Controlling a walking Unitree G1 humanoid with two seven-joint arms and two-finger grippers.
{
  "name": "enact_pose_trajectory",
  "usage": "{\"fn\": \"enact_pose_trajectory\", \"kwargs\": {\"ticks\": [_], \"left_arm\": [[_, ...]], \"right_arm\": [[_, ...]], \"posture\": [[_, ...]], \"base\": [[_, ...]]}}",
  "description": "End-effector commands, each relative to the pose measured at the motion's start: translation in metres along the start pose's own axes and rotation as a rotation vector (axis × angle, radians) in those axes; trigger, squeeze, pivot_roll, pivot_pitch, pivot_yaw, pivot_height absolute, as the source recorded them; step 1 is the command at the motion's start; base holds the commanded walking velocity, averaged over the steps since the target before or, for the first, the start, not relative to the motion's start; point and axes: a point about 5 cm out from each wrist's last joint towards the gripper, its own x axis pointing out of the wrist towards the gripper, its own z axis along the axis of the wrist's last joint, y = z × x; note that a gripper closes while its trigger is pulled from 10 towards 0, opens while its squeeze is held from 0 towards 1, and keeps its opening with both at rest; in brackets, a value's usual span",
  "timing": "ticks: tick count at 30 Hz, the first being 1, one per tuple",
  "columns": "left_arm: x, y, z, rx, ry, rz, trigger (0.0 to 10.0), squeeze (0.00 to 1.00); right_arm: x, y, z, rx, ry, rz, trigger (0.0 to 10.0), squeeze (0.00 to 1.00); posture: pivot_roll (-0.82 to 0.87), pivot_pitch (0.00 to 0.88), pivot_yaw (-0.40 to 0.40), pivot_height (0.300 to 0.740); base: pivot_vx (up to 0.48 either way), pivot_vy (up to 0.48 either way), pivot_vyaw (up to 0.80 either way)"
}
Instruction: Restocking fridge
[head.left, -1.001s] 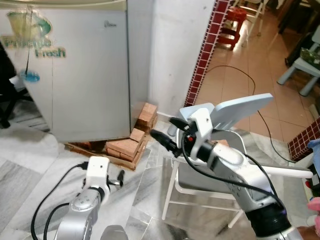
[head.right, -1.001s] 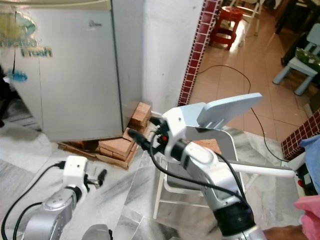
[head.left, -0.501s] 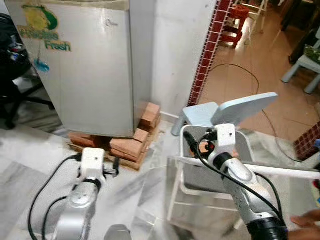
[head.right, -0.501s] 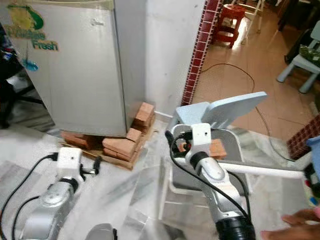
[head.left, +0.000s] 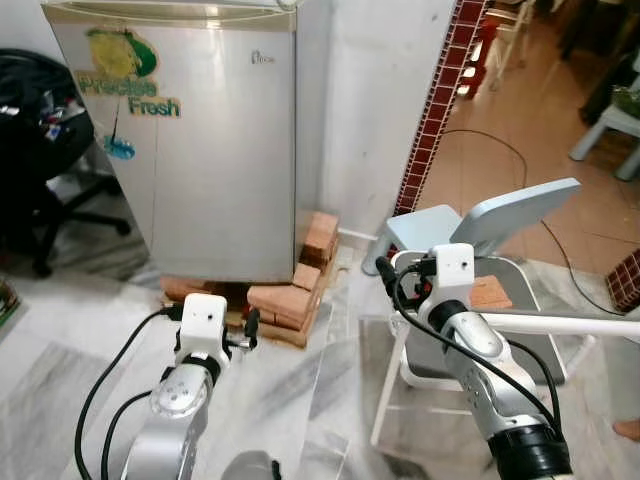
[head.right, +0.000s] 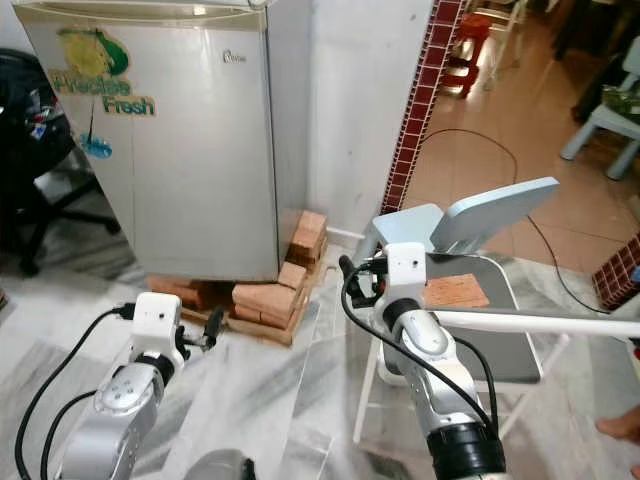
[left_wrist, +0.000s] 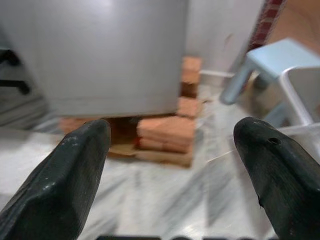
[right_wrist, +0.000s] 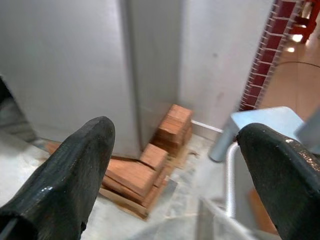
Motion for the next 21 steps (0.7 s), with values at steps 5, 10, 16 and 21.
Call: {"fn": "enact_pose_trajectory", "kwargs": {"ticks": [5,10,16,21], "left_arm": [[0.0017,-0.0021,0.0065,-0.002,-0.028,-0.013,10.0,0.0],[0.002,-0.0022,0.0063,0.0,-0.03,-0.01,10.0,0.0],[0.0029,-0.0024,0.0062,0.001,-0.03,-0.006,10.0,0.0],[0.0032,-0.0026,0.0045,0.0,-0.012,0.001,10.0,0.0]], "right_arm": [[0.0023,-0.0014,0.0074,-0.037,-0.051,0.005,10.0,0.0],[0.0022,0.0004,0.008,-0.048,-0.061,0.007,10.0,0.0],[0.0014,0.0056,0.0081,-0.02,-0.064,0.049,10.0,0.0],[0.0012,0.0041,0.0113,-0.006,-0.094,0.043,10.0,0.0]], "posture": [[0.11,0.0,-0.022,0.74],[0.11,0.0,-0.022,0.74],[0.11,0.0,-0.022,0.74],[0.11,0.0,-0.023,0.74]], "base": [[0.0,0.48,0.0],[0.0,0.48,0.0],[0.0,0.48,0.0],[0.0,0.48,0.0]]}}
